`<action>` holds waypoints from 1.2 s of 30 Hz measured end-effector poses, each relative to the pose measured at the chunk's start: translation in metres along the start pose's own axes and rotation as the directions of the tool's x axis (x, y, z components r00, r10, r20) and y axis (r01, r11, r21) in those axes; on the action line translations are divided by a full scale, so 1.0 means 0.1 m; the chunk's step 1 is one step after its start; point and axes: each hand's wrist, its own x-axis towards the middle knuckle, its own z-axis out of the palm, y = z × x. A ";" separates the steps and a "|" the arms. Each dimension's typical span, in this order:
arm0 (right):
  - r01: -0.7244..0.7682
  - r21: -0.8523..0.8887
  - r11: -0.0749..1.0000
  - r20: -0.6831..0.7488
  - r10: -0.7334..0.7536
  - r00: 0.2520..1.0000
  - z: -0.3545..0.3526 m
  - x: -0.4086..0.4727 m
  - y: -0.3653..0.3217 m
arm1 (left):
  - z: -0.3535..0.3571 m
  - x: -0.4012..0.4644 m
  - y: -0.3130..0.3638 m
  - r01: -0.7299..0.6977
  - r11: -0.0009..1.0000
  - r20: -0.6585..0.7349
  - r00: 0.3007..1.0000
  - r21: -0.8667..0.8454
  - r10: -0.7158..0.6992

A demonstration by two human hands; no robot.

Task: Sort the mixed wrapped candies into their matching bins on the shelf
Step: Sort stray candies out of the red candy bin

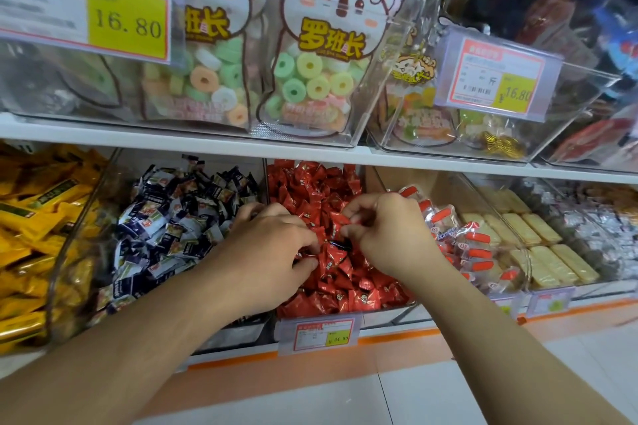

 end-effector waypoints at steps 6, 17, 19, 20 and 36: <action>-0.128 0.333 0.934 -0.153 0.188 0.970 -0.13 0.16 -0.15 | 0.02 -0.01 0.00 -0.003 1.000 -0.002 1.000 -0.003 0.003; 0.022 -0.004 1.000 0.119 -0.021 0.993 0.04 -0.04 0.02 | 0.03 0.00 0.00 -0.016 1.000 -0.019 1.000 -0.001 0.016; 0.031 -0.072 0.997 0.137 -0.021 0.990 0.07 -0.05 0.02 | 0.03 -0.01 0.01 -0.017 1.000 -0.024 1.000 -0.010 0.017; 0.033 -0.079 0.996 0.142 -0.022 0.990 0.09 -0.05 0.02 | 0.03 -0.01 0.01 -0.018 1.000 -0.024 1.000 -0.014 0.018; -0.017 -0.117 0.993 0.108 0.030 0.994 0.18 -0.01 0.01 | -0.01 -0.04 -0.01 -0.031 0.999 -0.020 0.999 -0.033 0.030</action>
